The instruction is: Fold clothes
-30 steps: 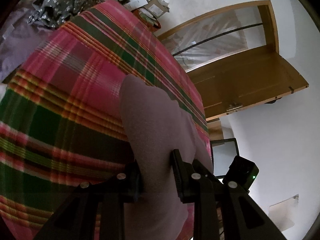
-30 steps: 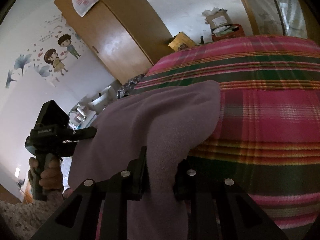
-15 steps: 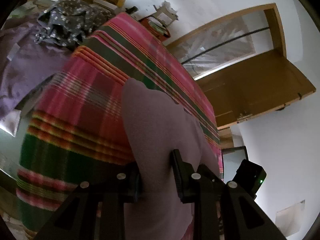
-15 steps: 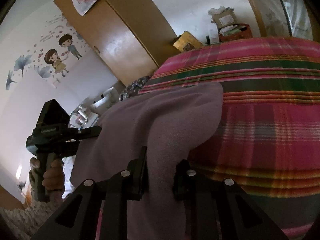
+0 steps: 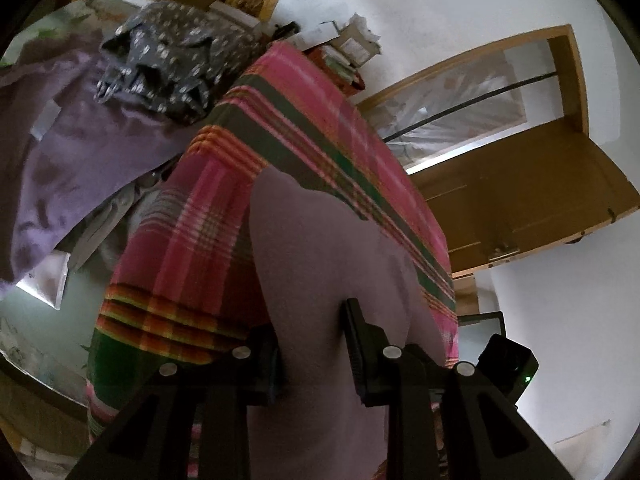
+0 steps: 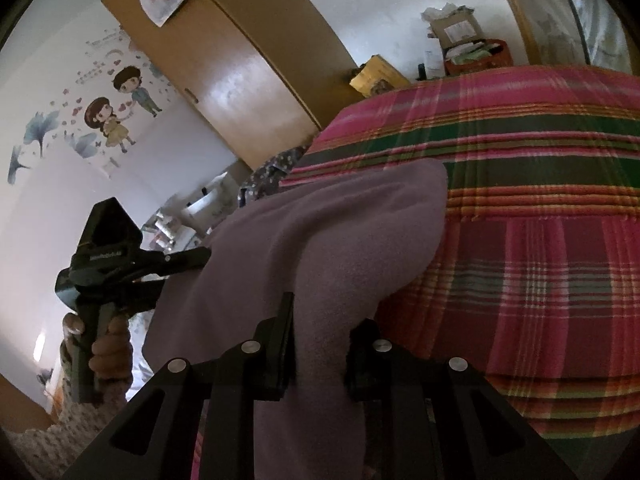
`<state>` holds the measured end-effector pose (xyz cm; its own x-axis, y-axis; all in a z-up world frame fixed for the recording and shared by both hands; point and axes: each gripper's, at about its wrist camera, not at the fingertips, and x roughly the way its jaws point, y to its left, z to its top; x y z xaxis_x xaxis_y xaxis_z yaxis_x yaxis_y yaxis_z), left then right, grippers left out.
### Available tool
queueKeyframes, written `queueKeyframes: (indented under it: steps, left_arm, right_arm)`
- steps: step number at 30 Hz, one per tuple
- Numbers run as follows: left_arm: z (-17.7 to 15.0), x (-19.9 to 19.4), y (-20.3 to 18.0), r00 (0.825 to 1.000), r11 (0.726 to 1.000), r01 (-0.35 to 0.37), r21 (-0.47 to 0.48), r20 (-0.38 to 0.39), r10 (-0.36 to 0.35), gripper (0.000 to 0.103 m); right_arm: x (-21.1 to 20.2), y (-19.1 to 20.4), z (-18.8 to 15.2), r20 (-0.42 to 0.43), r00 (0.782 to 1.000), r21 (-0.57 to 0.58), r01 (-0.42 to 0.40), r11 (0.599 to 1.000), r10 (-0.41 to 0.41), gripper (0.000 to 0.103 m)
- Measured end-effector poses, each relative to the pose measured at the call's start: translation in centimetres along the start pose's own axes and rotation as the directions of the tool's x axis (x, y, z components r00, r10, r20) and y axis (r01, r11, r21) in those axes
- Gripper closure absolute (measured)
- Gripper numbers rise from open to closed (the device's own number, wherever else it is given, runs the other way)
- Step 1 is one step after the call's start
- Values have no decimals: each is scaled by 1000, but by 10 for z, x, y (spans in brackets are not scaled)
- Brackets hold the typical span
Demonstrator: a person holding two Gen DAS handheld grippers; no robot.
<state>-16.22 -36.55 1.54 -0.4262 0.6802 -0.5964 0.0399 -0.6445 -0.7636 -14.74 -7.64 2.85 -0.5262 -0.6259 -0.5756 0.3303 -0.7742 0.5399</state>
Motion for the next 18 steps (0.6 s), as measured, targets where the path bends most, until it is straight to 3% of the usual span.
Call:
queueKeyframes:
  steps: [6, 10, 16, 18]
  left_arm:
    - [-6, -6, 3, 999, 999, -35, 17, 14, 35, 67]
    - [-10, -10, 6, 998, 998, -59, 30, 25, 58, 64]
    - [-21, -20, 2, 991, 991, -126, 53, 50, 124, 63]
    - [-24, -26, 0, 988, 989, -142, 52, 61, 138, 63]
  right_arm:
    - [3, -4, -4, -22, 999, 12, 32, 999, -32, 76]
    - [3, -4, -7, -40, 997, 14, 65, 998, -64, 64]
    - [-11, -3, -17, -58, 994, 16, 92, 996, -90, 64]
    - [-23, 3, -20, -28, 992, -12, 120, 993, -120, 64]
